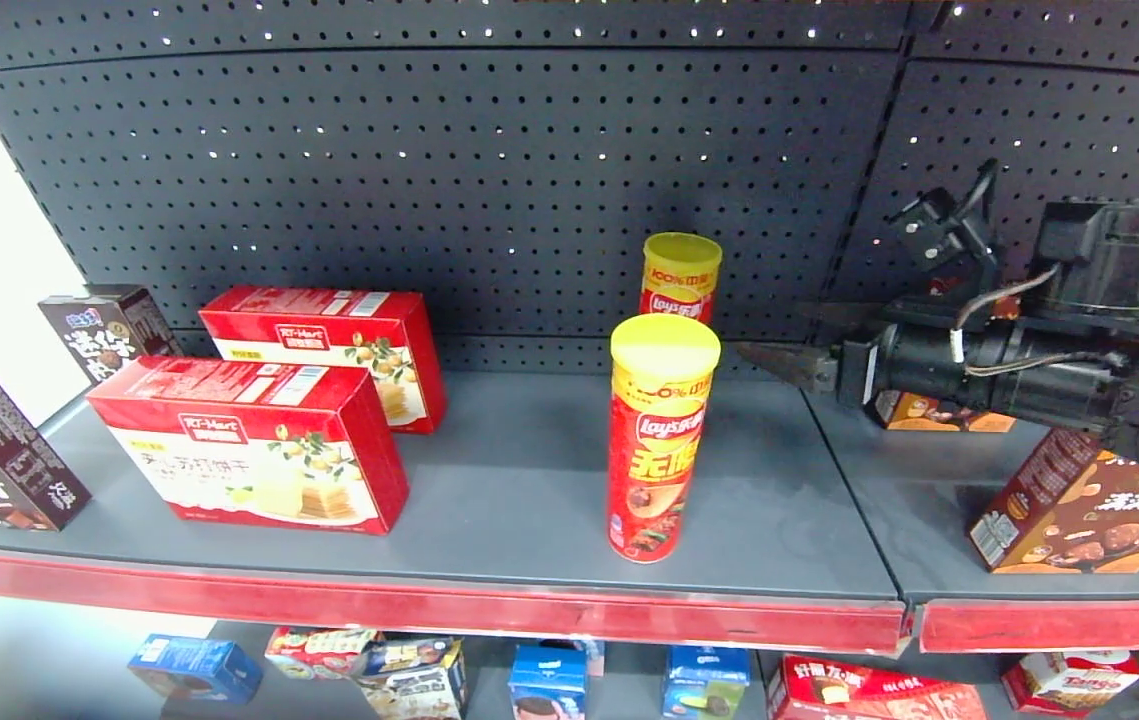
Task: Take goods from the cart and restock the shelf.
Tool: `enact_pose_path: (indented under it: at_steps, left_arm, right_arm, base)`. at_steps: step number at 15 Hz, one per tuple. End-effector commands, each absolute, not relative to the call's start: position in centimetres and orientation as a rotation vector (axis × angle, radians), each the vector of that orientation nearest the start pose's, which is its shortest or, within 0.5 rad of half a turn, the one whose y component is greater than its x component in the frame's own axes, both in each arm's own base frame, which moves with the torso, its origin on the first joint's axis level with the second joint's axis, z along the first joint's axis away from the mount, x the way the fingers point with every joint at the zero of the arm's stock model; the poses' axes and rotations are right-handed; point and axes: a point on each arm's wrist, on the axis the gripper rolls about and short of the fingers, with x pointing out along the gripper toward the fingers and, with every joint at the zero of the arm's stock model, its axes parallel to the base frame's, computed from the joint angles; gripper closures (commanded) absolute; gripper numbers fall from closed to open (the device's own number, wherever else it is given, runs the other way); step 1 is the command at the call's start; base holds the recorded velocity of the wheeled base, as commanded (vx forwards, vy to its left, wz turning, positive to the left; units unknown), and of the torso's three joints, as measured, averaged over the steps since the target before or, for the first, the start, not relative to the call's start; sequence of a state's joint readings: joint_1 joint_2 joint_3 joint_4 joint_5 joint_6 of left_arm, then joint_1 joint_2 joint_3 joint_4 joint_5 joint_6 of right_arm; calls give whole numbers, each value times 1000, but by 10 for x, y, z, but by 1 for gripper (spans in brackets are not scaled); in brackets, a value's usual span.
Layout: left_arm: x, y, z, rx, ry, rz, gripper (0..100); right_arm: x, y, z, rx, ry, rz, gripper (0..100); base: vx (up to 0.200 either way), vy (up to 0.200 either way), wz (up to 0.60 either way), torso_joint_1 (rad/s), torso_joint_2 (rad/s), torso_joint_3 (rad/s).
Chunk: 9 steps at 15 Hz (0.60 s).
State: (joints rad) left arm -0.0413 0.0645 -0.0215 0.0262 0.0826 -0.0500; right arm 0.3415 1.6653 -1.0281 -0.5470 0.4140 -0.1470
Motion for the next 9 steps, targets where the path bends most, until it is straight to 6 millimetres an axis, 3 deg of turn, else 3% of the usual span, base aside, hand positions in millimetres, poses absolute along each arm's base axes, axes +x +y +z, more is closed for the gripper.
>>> enact_pose_path:
  at_steps: [1, 5, 9]
  left_arm:
    - [-19, 3, 80, -46, 69, 43, 0]
    - [-19, 3, 80, -46, 69, 43, 0]
    - [-19, 3, 80, -46, 69, 43, 0]
  right_arm:
    - [271, 102, 273, -136, -23, 714, 0]
    - [254, 93, 301, -132, -46, 577, 0]
    - [209, 72, 320, -125, -78, 336, 0]
  base:
    - [0, 0, 0, 0, 0, 0]
    - [0, 0, 0, 0, 0, 0]
    - [0, 0, 0, 0, 0, 0]
